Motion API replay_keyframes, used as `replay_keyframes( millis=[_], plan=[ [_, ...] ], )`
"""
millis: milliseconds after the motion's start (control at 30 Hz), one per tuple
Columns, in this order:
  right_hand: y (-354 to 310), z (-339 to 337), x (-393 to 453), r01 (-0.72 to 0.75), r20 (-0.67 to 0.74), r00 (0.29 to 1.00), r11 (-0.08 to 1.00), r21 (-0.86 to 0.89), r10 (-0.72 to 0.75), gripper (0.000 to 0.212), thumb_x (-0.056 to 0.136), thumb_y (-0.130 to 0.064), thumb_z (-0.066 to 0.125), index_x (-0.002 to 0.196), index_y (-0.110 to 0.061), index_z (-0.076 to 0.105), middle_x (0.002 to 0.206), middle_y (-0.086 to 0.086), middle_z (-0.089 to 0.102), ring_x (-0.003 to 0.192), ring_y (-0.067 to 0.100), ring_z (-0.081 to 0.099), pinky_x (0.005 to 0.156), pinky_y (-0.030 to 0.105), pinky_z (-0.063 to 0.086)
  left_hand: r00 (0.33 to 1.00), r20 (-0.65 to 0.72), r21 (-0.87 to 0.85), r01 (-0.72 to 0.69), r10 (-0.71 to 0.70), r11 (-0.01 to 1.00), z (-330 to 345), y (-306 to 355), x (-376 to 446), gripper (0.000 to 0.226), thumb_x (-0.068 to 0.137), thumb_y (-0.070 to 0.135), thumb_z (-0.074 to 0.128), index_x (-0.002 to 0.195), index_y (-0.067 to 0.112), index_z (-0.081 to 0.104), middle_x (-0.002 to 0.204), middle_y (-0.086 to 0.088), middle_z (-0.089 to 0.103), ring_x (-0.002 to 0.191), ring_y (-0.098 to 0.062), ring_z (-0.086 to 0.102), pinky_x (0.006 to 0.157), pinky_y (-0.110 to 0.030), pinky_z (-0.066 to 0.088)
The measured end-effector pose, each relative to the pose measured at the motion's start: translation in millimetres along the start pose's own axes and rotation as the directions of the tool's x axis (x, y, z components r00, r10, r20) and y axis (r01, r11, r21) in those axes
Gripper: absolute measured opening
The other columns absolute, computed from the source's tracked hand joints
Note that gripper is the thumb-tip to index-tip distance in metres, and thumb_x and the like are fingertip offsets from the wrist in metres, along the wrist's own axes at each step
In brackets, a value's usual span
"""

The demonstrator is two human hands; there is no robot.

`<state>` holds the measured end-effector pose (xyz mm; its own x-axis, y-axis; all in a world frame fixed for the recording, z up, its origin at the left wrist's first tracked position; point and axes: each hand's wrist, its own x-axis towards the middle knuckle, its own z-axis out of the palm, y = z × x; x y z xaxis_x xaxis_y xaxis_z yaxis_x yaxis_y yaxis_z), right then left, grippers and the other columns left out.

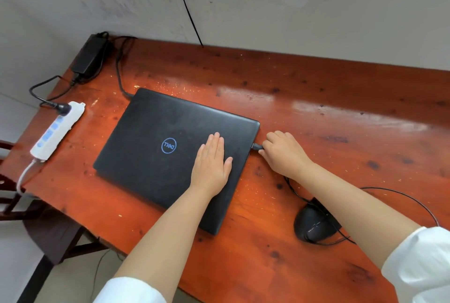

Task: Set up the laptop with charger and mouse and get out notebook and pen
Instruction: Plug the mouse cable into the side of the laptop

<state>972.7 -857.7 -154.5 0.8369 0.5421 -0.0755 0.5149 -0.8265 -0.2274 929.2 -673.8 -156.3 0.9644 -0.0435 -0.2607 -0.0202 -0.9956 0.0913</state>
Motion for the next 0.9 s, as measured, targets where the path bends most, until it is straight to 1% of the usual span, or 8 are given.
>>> replay_keyframes(
  millis=[67, 167, 333, 433, 500, 633, 733, 900],
  plan=[
    [-4.7, -6.0, -0.2, -0.062, 0.050, 0.997, 0.998, -0.016, 0.063, 0.033, 0.098, -0.029, 0.039, 0.105, -0.004, 0.059, 0.108, 0.012, 0.059, 0.102, 0.029, 0.051, 0.082, 0.038, 0.040, 1.000, -0.007, 0.051, -0.009, 0.010, 0.999, -5.2, -2.1, -4.7, 0.055, 0.099, 0.031, 0.028, 0.146, 0.007, 0.013, 0.158, -0.007, 0.011, 0.145, -0.019, 0.006, 0.119, -0.035, 0.007],
    [-14.8, -17.1, -5.8, -0.133, 0.031, 0.990, 0.989, -0.065, 0.135, 0.034, 0.096, -0.032, 0.039, 0.108, -0.006, 0.059, 0.112, 0.011, 0.058, 0.105, 0.030, 0.049, 0.083, 0.038, 0.043, 0.999, -0.036, 0.154, -0.019, 0.025, 0.988, -13.7, -16.9, -22.9, 0.053, 0.099, 0.033, 0.027, 0.145, 0.009, 0.018, 0.157, -0.005, 0.014, 0.145, -0.018, 0.008, 0.119, -0.038, 0.008],
    [-51.3, -26.6, -10.3, -0.168, -0.021, 0.986, 0.982, -0.085, 0.167, 0.031, 0.095, -0.027, 0.043, 0.111, -0.006, 0.058, 0.122, 0.011, 0.056, 0.113, 0.028, 0.048, 0.086, 0.037, 0.043, 1.000, -0.025, 0.141, 0.008, -0.005, 0.990, -17.3, -77.3, -61.6, 0.053, 0.099, 0.031, 0.028, 0.146, 0.008, 0.017, 0.157, -0.005, 0.013, 0.145, -0.017, 0.008, 0.119, -0.032, 0.007],
    [-102.6, -27.7, 0.5, -0.151, -0.081, 0.986, 0.988, -0.035, 0.147, 0.031, 0.093, -0.024, 0.046, 0.114, -0.003, 0.057, 0.127, 0.012, 0.055, 0.115, 0.029, 0.049, 0.087, 0.039, 0.044, 0.999, -0.031, 0.088, 0.027, -0.025, 0.996, -22.3, -120.5, -79.8, 0.052, 0.099, 0.030, 0.029, 0.145, 0.007, 0.018, 0.157, -0.005, 0.015, 0.145, -0.016, 0.009, 0.119, -0.031, 0.007],
    [-144.2, -26.1, 8.1, -0.153, -0.105, 0.983, 0.988, -0.026, 0.150, 0.032, 0.093, -0.024, 0.046, 0.116, -0.004, 0.056, 0.129, 0.011, 0.054, 0.117, 0.029, 0.048, 0.090, 0.039, 0.042, 1.000, -0.026, 0.066, -0.001, 0.003, 0.998, -26.4, -150.2, -92.6, 0.052, 0.099, 0.029, 0.031, 0.145, 0.007, 0.019, 0.156, -0.005, 0.016, 0.145, -0.016, 0.010, 0.119, -0.031, 0.008],
    [-227.0, -19.4, 18.9, -0.215, -0.147, 0.966, 0.977, 0.002, 0.213, 0.034, 0.093, -0.023, 0.047, 0.121, -0.006, 0.053, 0.130, 0.011, 0.054, 0.119, 0.029, 0.048, 0.095, 0.038, 0.038, 0.996, -0.017, 0.088, -0.084, 0.085, 0.993, -35.1, -214.2, -122.0, 0.053, 0.098, 0.030, 0.033, 0.145, 0.008, 0.019, 0.156, -0.005, 0.017, 0.145, -0.017, 0.011, 0.118, -0.033, 0.011],
    [-282.8, -16.6, 21.5, -0.248, -0.173, 0.952, 0.968, 0.044, 0.252, 0.037, 0.092, -0.022, 0.050, 0.125, -0.006, 0.051, 0.131, 0.012, 0.054, 0.122, 0.029, 0.047, 0.097, 0.040, 0.037, 0.996, -0.017, 0.120, -0.086, 0.089, 0.989, -48.4, -257.7, -142.5, 0.055, 0.098, 0.031, 0.034, 0.145, 0.007, 0.019, 0.156, -0.008, 0.017, 0.144, -0.020, 0.012, 0.118, -0.034, 0.013],
    [-348.8, -6.2, 18.9, -0.275, -0.142, 0.950, 0.960, 0.044, 0.279, 0.044, 0.095, -0.028, 0.044, 0.135, -0.008, 0.040, 0.144, 0.013, 0.039, 0.131, 0.027, 0.037, 0.106, 0.039, 0.029, 0.997, -0.054, 0.117, -0.042, 0.049, 0.992, -66.0, -315.9, -172.1, 0.055, 0.097, 0.030, 0.035, 0.144, 0.005, 0.020, 0.155, -0.010, 0.018, 0.144, -0.022, 0.012, 0.118, -0.036, 0.013]
  ],
)
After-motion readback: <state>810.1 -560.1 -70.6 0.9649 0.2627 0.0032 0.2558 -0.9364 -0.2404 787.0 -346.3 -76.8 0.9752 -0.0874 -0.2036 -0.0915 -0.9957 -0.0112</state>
